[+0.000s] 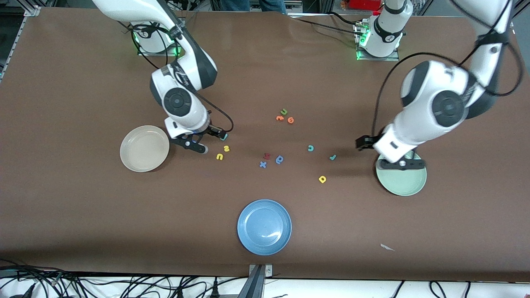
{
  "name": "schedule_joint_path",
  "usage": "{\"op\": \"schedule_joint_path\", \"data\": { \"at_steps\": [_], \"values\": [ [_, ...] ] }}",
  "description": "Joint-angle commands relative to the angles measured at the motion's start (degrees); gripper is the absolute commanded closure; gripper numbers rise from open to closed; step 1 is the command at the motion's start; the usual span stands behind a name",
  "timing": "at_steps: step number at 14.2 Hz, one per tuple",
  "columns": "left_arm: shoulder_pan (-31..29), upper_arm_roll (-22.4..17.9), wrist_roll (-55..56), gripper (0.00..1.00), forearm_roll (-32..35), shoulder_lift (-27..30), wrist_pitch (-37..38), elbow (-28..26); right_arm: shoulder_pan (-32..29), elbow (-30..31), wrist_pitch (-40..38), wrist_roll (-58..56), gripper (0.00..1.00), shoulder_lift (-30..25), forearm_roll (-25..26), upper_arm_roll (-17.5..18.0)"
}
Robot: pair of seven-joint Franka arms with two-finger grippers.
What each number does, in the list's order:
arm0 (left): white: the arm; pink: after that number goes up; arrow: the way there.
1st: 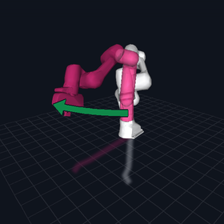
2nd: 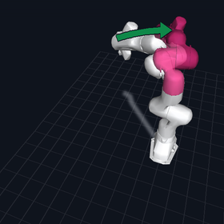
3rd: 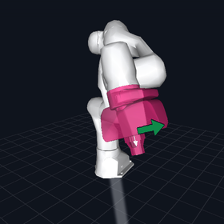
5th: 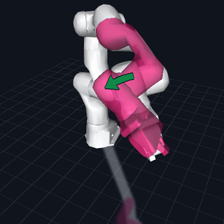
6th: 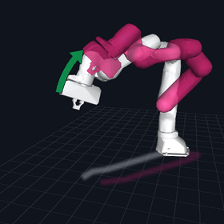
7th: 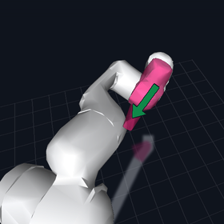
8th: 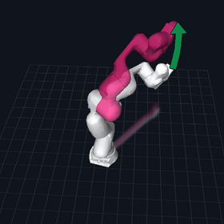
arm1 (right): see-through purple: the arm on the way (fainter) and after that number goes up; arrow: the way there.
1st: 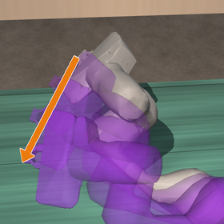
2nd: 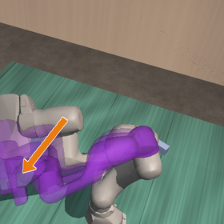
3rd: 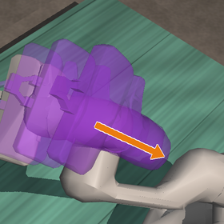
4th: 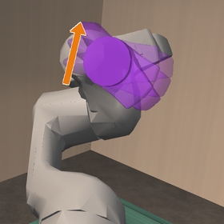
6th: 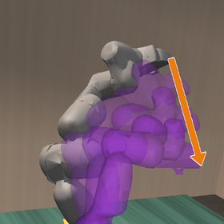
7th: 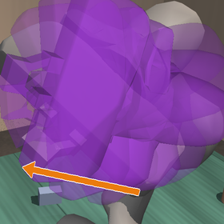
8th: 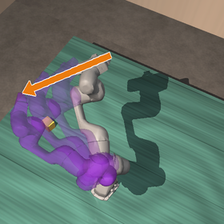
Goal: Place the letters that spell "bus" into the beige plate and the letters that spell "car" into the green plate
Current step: 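Reach the right gripper to the teal p while the left gripper reaches yellow a, then grasp the teal p with the right gripper while the left gripper grasps a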
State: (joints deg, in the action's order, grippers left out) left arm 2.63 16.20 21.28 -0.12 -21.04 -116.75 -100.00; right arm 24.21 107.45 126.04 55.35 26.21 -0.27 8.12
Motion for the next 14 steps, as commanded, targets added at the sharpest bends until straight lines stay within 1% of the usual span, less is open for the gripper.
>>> {"op": "schedule_joint_path", "data": {
  "at_steps": [1, 3, 4, 5, 7, 8, 9, 10, 11, 13, 14],
  "values": [
    [3.2, 0.6, 7.0, 0.0, -0.1, -5.7, -7.6, 0.2, 0.2, 2.1, 6.9, 6.0, 0.07, 2.3, -0.1, -0.3],
    [5.4, 0.8, 13.5, 0.0, 4.8, -10.3, -13.4, 0.9, 0.7, 3.4, 10.7, 7.0, 0.09, 3.2, -0.2, -0.3],
    [6.2, 0.8, 16.5, 0.0, 7.7, -12.5, -15.6, 1.7, 0.8, 3.5, 11.3, 7.0, 0.12, 3.8, -0.2, -0.3],
    [6.3, 0.8, 18.3, 0.0, 9.5, -14.9, -16.7, 3.4, 1.0, 3.6, 11.9, 7.4, 0.12, 4.4, -0.3, -0.3],
    [6.8, 0.8, 19.8, 0.0, 10.3, -18.7, -16.6, 7.8, 1.6, 4.0, 13.3, 9.6, 0.13, 5.2, -0.1, -0.3],
    [7.3, 0.5, 20.4, 0.01, 10.2, -19.9, -16.7, 9.0, 1.7, 4.2, 13.4, 9.6, 0.16, 5.2, -0.1, -0.3],
    [7.3, 0.3, 20.5, 0.03, 10.1, -21.1, -16.7, 9.5, 1.7, 4.2, 13.4, 9.6, 0.24, 5.2, -0.1, -0.3],
    [7.3, 0.2, 20.5, 0.06, 10.1, -22.1, -16.7, 10.6, 1.7, 4.2, 13.4, 9.6, 0.25, 5.3, -0.1, -0.3],
    [7.4, -0.1, 20.6, 0.06, 10.2, -23.5, -16.7, 12.2, 2.0, 4.4, 13.4, 9.7, 0.3, 5.5, -0.1, -0.3],
    [9.5, -2.8, 21.1, 0.06, 10.6, -26.1, -17.0, 14.4, 2.2, 4.5, 13.4, 9.7, 0.32, 6.1, -0.1, -0.3],
    [11.0, -4.7, 21.2, 0.06, 10.9, -26.9, -17.0, 15.3, 2.2, 4.6, 13.5, 9.7, 0.38, 6.4, -0.1, -0.3]
  ]
}}
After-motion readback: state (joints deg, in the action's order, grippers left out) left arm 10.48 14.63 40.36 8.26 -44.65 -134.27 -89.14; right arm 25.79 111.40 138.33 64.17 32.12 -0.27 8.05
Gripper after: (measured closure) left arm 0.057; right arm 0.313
